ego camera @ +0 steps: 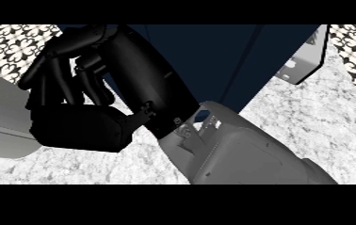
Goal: Pick up the wine, place it into the cabinet and close the cabinet
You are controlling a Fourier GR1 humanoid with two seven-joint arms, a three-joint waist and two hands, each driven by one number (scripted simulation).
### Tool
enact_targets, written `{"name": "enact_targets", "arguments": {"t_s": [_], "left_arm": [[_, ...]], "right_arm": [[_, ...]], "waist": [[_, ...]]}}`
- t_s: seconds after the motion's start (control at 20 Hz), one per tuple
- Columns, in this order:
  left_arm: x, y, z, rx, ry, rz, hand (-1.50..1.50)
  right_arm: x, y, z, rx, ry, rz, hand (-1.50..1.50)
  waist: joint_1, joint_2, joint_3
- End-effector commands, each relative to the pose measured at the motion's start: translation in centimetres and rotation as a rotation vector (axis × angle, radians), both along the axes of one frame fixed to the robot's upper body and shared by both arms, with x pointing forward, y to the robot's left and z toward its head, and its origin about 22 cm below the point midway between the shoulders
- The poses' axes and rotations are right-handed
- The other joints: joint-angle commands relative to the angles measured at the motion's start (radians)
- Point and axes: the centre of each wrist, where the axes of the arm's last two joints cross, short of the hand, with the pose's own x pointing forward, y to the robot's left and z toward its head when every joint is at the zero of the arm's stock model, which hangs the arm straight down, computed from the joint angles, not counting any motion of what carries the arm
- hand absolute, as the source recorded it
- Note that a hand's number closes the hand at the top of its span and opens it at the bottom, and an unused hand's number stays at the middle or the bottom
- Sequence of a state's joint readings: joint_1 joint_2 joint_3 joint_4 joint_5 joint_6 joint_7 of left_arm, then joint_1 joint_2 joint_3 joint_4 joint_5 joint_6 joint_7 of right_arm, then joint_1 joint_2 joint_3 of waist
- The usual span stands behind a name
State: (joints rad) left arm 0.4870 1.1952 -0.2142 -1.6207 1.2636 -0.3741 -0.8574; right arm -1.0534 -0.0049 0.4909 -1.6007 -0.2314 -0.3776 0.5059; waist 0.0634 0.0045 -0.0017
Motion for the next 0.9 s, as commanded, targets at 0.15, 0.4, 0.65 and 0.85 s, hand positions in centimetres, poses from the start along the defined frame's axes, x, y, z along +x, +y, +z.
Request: {"name": "enact_targets", "arguments": {"t_s": [0.15,0.4,0.65,0.85], "left_arm": [[0.3,1.5,0.8,-0.019,-0.063,-0.01,-1.5],[0.7,1.2,0.8,-0.033,-0.072,-0.008,-1.5],[0.1,2.1,1.6,-0.011,-0.073,-0.006,-1.5],[-0.3,1.5,0.8,-0.033,-0.051,-0.01,-1.5]], "right_arm": [[5.0,0.6,0.0,-0.095,0.131,0.22,1.5],[5.6,1.5,-2.2,-0.361,0.242,0.518,1.5],[8.0,2.0,-4.2,-0.432,0.332,0.603,1.5],[10.8,1.5,-4.7,-0.379,0.403,0.624,1.5]], "waist": [[0.005,0.009,0.0],[-0.003,0.01,0.0],[-0.003,0.0,0.001],[-0.003,0.004,0.001]]}}
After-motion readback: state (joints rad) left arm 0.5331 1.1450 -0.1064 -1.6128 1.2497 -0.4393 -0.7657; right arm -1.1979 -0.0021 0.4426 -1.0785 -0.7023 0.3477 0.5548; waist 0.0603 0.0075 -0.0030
